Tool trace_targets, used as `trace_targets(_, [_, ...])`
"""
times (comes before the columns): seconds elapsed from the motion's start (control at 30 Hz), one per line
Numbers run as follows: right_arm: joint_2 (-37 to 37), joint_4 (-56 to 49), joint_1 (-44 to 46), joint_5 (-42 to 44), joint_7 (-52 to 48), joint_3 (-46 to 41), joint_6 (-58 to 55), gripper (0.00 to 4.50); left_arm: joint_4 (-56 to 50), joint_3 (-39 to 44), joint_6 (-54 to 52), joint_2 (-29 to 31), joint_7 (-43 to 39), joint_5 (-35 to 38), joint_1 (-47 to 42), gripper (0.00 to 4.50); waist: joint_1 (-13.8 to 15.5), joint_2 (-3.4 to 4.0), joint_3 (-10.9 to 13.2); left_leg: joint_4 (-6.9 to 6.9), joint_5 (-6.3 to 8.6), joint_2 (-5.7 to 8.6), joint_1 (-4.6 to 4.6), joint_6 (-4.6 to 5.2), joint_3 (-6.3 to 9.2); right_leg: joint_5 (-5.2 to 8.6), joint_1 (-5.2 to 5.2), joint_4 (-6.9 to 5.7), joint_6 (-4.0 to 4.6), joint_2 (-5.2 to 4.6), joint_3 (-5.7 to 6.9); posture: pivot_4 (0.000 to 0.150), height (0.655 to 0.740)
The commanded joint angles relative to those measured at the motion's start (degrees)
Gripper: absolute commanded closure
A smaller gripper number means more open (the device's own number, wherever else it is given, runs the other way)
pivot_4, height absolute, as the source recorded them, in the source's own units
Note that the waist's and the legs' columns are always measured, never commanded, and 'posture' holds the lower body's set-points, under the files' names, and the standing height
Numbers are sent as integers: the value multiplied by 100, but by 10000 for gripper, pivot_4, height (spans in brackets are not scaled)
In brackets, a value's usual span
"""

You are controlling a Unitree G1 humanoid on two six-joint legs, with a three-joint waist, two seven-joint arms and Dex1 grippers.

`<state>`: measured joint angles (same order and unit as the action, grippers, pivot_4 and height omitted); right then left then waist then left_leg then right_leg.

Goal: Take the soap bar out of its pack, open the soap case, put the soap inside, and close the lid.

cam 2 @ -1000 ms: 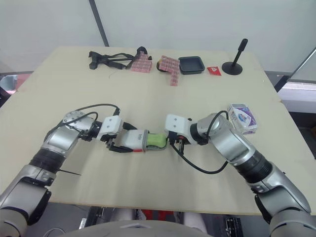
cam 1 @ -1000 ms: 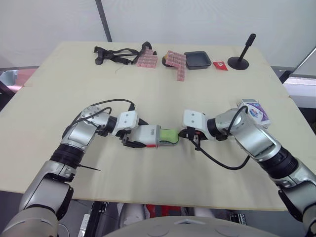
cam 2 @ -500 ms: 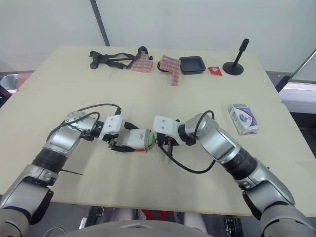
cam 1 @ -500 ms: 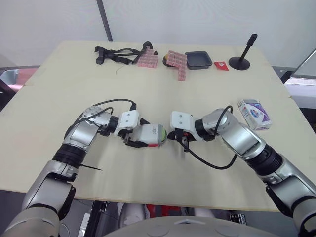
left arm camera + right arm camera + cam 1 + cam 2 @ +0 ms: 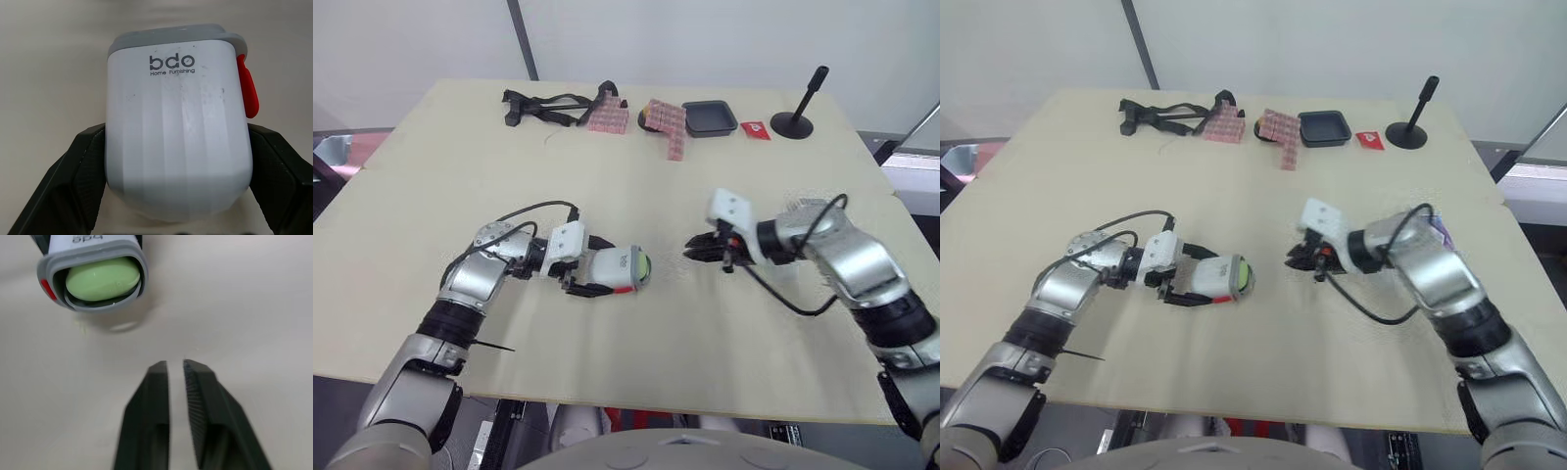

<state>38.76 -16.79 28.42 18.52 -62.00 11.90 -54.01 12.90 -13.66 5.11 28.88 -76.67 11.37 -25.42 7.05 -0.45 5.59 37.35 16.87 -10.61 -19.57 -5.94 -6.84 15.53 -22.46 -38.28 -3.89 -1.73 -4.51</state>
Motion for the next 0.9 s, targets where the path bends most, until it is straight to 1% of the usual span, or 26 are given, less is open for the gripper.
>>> trace_targets(0.03, [73, -376, 2, 965, -55, -718, -1165, 23948, -397, 294, 387, -113, 326, 182, 123, 8701, 0, 1, 1, 0, 0, -1, 1, 0, -1, 0, 0, 2, 0, 3, -2, 1500, 7400])
trace_targets(0.07, [68, -402, 8, 1221, -34, -883, -1576, 19379, -444, 316, 489, -151, 404, 171, 174, 8701, 4, 3, 2, 0, 0, -3, 3, 0, -1, 0, 0, 0, 0, 5, -2, 1500, 7400])
trace_targets(0.1, [25, -405, 40, 1486, -7, -1071, -2078, 17140, -483, 345, 615, -192, 487, 161, 219, 8701, 12, 4, 2, 0, 0, -6, 4, -1, -1, 0, 0, -1, 0, 7, 0, 1500, 7400])
trace_targets(0.13, [-49, -383, 84, 1775, 9, -1304, -2665, 13478, -537, 378, 763, -255, 620, 133, 278, 8701, 26, 4, 2, 0, 0, -7, 5, -1, -1, 0, 0, -1, 0, 8, -2, 1500, 7400])
trace_targets(0.2, [-286, -335, 162, 2080, 216, -1714, -3479, 7211, -604, 435, 1147, -380, 895, 52, 356, 8701, 55, 5, 3, 0, 0, -7, 7, -1, -1, 0, 2, 0, 0, 8, -2, 1500, 7400])
trace_targets(0.27, [-310, -311, 189, 2337, 391, -1825, -3802, 643, -605, 439, 1474, -449, 1144, -95, 395, 8701, 83, 6, 3, 0, 0, -7, 8, -2, -1, 0, 3, 0, 0, 9, 0, 1500, 7400])
trace_targets(0.37, [-354, -146, 197, 2840, 861, -1868, -3849, 187, -571, 419, 1895, -555, 1604, -371, 408, 8701, 107, 6, 3, 0, -1, -7, 10, -2, -1, 0, 3, 2, 0, 10, 0, 1500, 7400])
trace_targets(0.47, [-544, 104, 293, 3463, 1441, -1954, -3849, 187, -509, 308, 2260, -568, 1834, -626, 384, 8701, 90, 6, 3, 0, -1, -7, 11, -2, -1, 0, 4, 4, 0, 10, -1, 1500, 7400])
trace_targets(0.6, [-850, 164, 445, 3747, 2225, -1983, -3849, 187, -438, 222, 2522, -572, 2019, -798, 360, 8701, 62, 9, 5, -9, -4, -7, 17, -7, -2, 0, 3, 4, 0, 13, -5, 1500, 7400])
trace_targets(0.73, [-866, 229, 470, 4117, 2685, -2001, -3849, 187, -398, 177, 2579, -554, 2093, -811, 343, 8701, 83, 9, 5, -11, -5, -6, 39, -9, -2, 0, 3, 8, 0, 13, -2, 1500, 7400])
trace_targets(0.9, [-833, 301, 478, 4502, 3062, -2017, -3849, 187, -377, 148, 2607, -534, 2129, -806, 334, 8701, 79, 9, 5, -16, -5, -6, 35, -9, -2, 0, 2, 12, -1, 13, -3, 1500, 7400])
